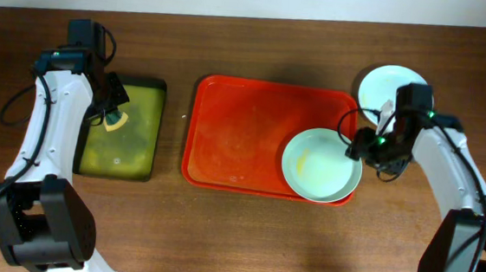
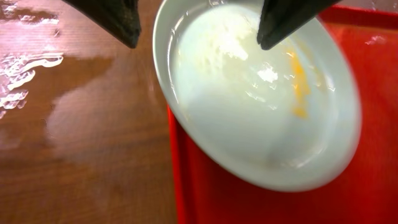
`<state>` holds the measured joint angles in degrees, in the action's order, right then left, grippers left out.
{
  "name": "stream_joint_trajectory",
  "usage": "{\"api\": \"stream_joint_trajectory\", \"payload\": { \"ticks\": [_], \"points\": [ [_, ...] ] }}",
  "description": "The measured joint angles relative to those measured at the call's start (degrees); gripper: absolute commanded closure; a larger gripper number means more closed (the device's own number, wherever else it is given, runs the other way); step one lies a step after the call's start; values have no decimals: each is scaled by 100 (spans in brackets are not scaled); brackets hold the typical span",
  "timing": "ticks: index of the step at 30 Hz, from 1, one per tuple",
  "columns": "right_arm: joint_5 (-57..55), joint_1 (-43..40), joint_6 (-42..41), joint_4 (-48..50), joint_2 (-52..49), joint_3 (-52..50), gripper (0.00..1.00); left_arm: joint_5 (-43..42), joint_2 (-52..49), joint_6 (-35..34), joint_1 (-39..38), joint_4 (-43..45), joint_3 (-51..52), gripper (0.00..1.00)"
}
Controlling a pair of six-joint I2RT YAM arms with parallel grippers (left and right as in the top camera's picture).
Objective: Clean dirty plates on tray and stack at the side
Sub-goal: 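Grip the remaining green plate with the right gripper and pull it to tray center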
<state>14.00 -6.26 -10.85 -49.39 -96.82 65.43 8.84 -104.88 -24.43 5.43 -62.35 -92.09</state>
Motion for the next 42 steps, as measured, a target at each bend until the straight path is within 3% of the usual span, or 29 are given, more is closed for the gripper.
{"api": "stream_joint_trajectory", "payload": {
  "ticks": [7,9,19,23,27,31,37,42],
  "points": [
    [-92,0,-140,643,0,-645,46,-2,0,0,0,-4,4,100],
    [-227,0,-136,640,0,-651,58,-2,0,0,0,-4,4,100],
    [-348,0,-223,793,0,-879,64,-2,0,0,0,-7,4,100],
    [-337,0,-286,975,0,-1067,96,-2,0,0,0,-11,4,100],
    [-105,0,-402,787,-7,-848,96,-2,0,0,0,-24,4,100],
    [-39,11,-420,81,-35,238,96,-2,0,0,0,-15,7,100],
    [210,1099,-417,1084,-94,444,96,-4,0,0,0,190,7,100],
    [85,1884,-551,1740,-1012,442,96,-365,-15,26,0,566,197,100]
  ]
}}
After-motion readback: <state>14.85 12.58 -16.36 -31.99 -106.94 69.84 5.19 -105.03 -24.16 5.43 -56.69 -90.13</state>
